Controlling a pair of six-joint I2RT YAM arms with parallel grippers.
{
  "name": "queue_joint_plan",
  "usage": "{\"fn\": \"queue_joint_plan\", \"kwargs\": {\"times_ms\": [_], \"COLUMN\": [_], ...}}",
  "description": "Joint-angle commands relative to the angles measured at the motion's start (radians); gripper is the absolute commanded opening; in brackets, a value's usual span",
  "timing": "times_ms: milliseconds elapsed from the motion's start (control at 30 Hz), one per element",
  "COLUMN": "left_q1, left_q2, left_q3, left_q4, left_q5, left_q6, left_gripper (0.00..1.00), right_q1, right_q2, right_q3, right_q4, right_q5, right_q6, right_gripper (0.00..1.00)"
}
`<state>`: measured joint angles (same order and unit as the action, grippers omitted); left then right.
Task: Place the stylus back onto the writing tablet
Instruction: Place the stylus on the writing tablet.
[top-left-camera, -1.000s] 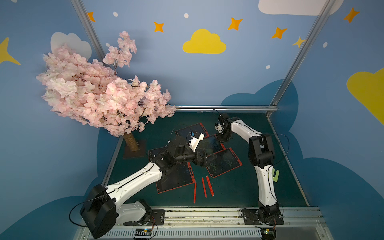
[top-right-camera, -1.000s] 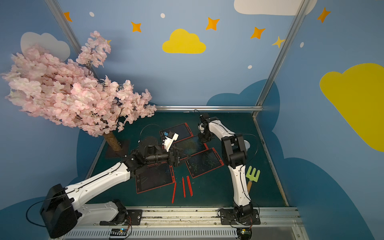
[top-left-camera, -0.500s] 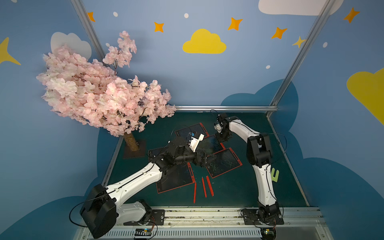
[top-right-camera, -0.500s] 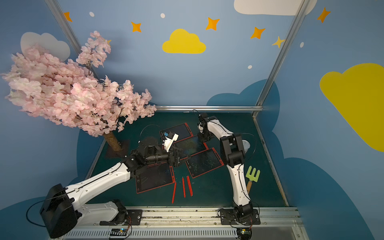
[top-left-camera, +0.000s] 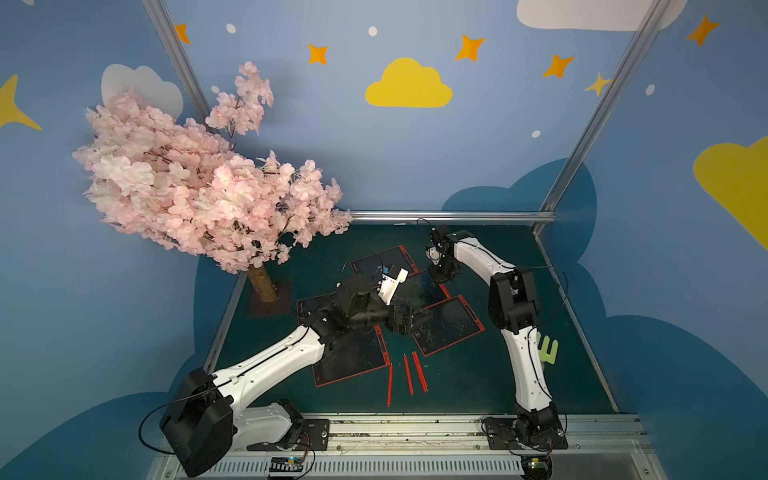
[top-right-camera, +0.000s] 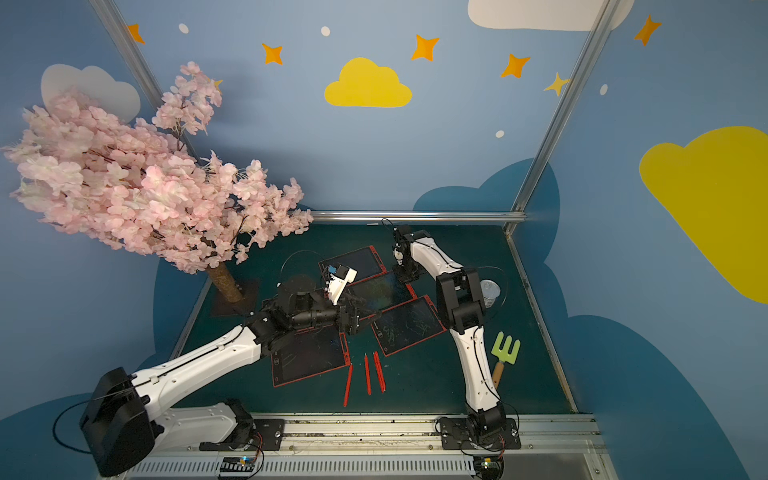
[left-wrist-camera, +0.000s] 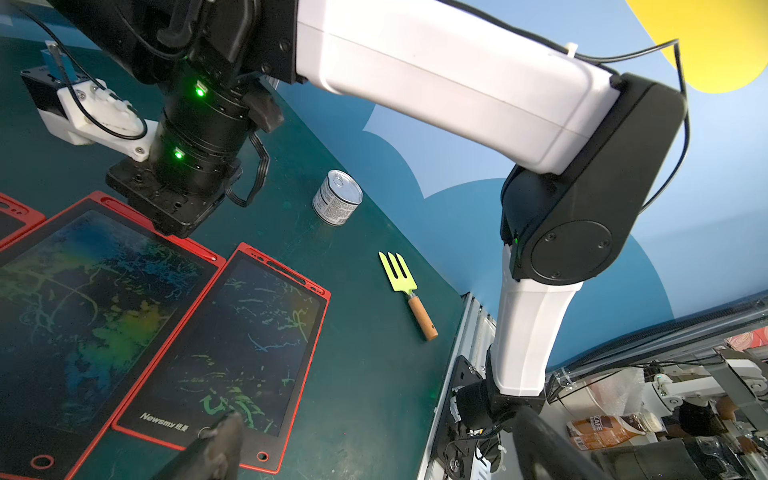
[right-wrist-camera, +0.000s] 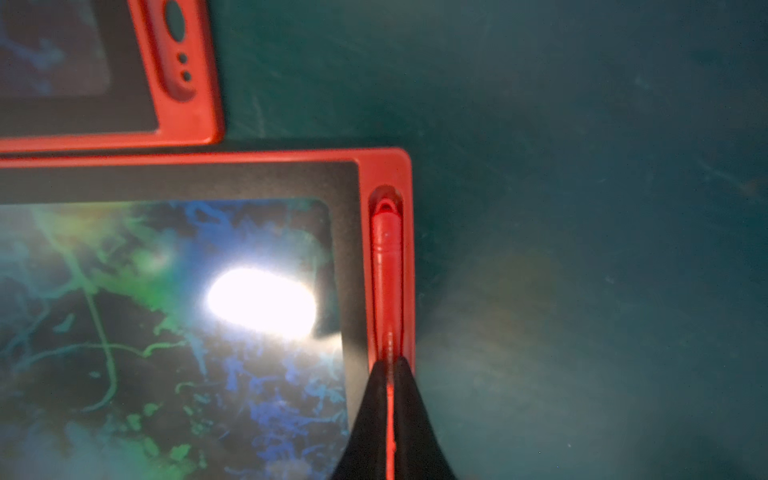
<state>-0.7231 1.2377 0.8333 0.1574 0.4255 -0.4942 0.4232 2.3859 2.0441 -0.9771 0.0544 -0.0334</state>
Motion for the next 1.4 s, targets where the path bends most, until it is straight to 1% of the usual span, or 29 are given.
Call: {"fn": "queue_joint_plan", "kwargs": {"times_ms": [0,233,367,500,600,767,800,833,900,933,1000,1100,1167,1200,1267,1300,1367], "left_q1": [-0.003,-0.002,-0.002,-0.002,-0.001,0.002,0.003,0.003,0.005,0.005,0.010,0.027,0.042,0.053,0.077,0.092,0.107], "left_q2": [-0.019,-0.034,-0.039,-0.046,-0.049,-0.042,-0.039,-0.033,-0.018,-0.004,0.028,0.075,0.100,0.119,0.165,0.191,0.233], "left_q3": [-0.010,-0.019,-0.020,-0.027,-0.031,-0.017,-0.014,-0.008,0.016,0.030,0.059,0.089,0.090,0.096,0.121,0.139,0.170], "left_q4": [0.007,-0.004,-0.026,-0.042,-0.050,-0.122,-0.139,-0.159,-0.216,-0.247,-0.310,-0.350,-0.324,-0.312,-0.314,-0.319,-0.322], "left_q5": [-0.006,-0.034,-0.044,-0.058,-0.069,-0.128,-0.141,-0.158,-0.184,-0.222,-0.267,-0.296,-0.294,-0.287,-0.268,-0.254,-0.247], "left_q6": [0.013,0.014,0.017,0.015,0.011,-0.021,-0.030,-0.037,-0.045,-0.051,-0.068,-0.097,-0.127,-0.135,-0.148,-0.149,-0.142], "left_gripper": [1.00,1.00,1.00,1.00,1.00,1.00,1.00,1.00,1.00,1.00,1.00,1.00,1.00,1.00,1.00,1.00,1.00], "right_q1": [-0.005,-0.010,-0.014,-0.019,-0.026,-0.044,-0.046,-0.045,-0.047,-0.050,-0.060,-0.087,-0.101,-0.107,-0.108,-0.109,-0.107], "right_q2": [0.024,-0.062,-0.142,-0.241,-0.329,-0.484,-0.513,-0.543,-0.596,-0.621,-0.666,-0.755,-0.829,-0.870,-0.934,-0.957,-0.994], "right_q3": [0.013,-0.023,-0.102,-0.228,-0.342,-0.542,-0.580,-0.618,-0.686,-0.718,-0.773,-0.877,-0.949,-0.982,-1.001,-1.001,-1.001], "right_q4": [-0.031,-0.009,0.029,0.081,0.119,0.192,0.202,0.216,0.241,0.249,0.266,0.338,0.399,0.433,0.419,0.403,0.388], "right_q5": [-0.024,-0.048,-0.064,-0.064,-0.080,-0.129,-0.135,-0.134,-0.143,-0.152,-0.171,-0.260,-0.275,-0.253,-0.165,-0.150,-0.135], "right_q6": [0.031,0.033,0.032,0.047,0.072,0.139,0.151,0.164,0.188,0.202,0.230,0.282,0.342,0.379,0.469,0.467,0.403], "right_gripper": [0.10,0.13,0.19,0.22,0.26,0.33,0.35,0.41,0.56,0.64,0.76,0.96,0.98,0.98,0.98,0.98,0.98]}}
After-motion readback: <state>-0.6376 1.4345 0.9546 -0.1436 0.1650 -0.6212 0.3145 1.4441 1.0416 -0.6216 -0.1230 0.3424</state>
